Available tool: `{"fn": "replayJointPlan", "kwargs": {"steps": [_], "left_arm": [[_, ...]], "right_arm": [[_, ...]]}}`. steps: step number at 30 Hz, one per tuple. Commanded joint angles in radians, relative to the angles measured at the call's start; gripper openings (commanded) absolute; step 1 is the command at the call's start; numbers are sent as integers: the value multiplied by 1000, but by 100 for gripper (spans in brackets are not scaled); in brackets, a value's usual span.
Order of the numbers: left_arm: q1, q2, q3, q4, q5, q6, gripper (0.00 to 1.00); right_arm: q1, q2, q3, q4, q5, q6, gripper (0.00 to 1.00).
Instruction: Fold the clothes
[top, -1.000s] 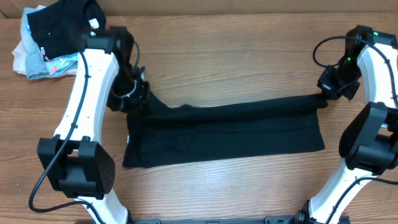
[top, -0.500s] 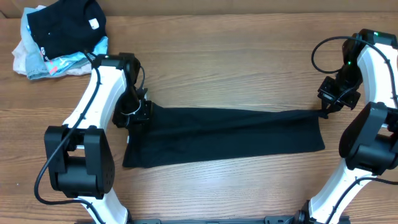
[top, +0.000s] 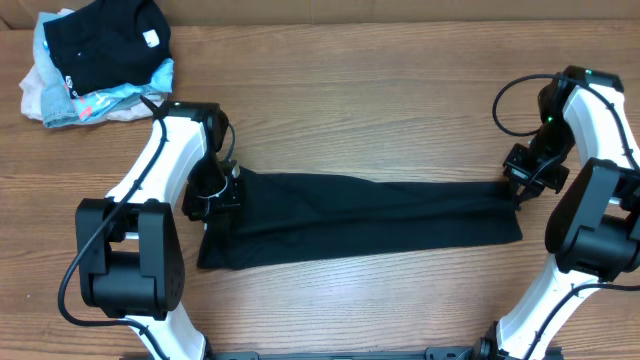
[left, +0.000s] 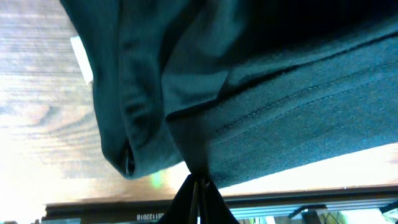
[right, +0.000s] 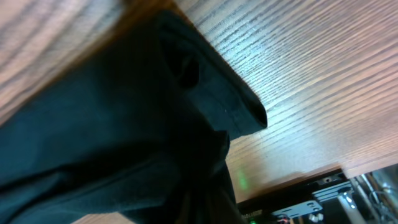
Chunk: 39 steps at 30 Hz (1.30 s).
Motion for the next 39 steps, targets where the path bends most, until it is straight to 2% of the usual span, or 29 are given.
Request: {"fn": "replayJointPlan", "kwargs": {"steps": [1, 2, 3, 4, 5, 6, 7, 8, 11, 13, 18, 24, 27, 31, 36, 39], "left_arm": [[4, -10, -14, -26, -18, -47, 10], [4, -10, -14, -37, -21, -60, 16], [3, -10, -14, -44, -29, -71, 27], [3, -10, -14, -50, -37, -76, 32], [3, -10, -14, -52, -37, -77, 34], [3, -10, -14, -53, -37, -78, 41], [3, -10, -14, -60, -36, -78, 52], [4, -10, -14, -63, -37, -78, 71], [4, -10, -14, -49, -36, -78, 77], [4, -10, -14, -12, -36, -77, 77], [3, -10, 25, 66, -17, -66, 61], [3, -10, 164, 75, -10, -66, 58], [0, -10, 204, 122, 82, -30, 67], [-21, -9, 185, 171, 226, 44, 86], [-70, -8, 119, 236, 226, 46, 100], [-98, -8, 67, 306, 226, 46, 100]], "right_arm": [[-6, -25, -24, 21, 10, 7, 13], [-6, -25, -25, 25, 10, 7, 19], [-6, -25, -25, 27, 10, 7, 23], [-6, -25, -25, 29, 10, 7, 32], [-6, -25, -25, 31, 10, 7, 47], [-6, -25, -25, 32, 10, 7, 70], [-6, -25, -25, 32, 10, 8, 99], [-6, -25, -25, 33, 10, 7, 100], [-6, -25, -25, 45, 10, 7, 100], [-6, -25, -25, 60, 8, 7, 100], [-6, -25, -25, 136, -56, 7, 100], [-6, -25, -25, 264, -42, -3, 100], [-10, -25, -27, 321, 59, 11, 100], [-41, -25, -32, 349, 163, 84, 100], [-90, -25, -58, 354, 116, 76, 100], [-113, -25, -91, 362, -49, -79, 100]]}}
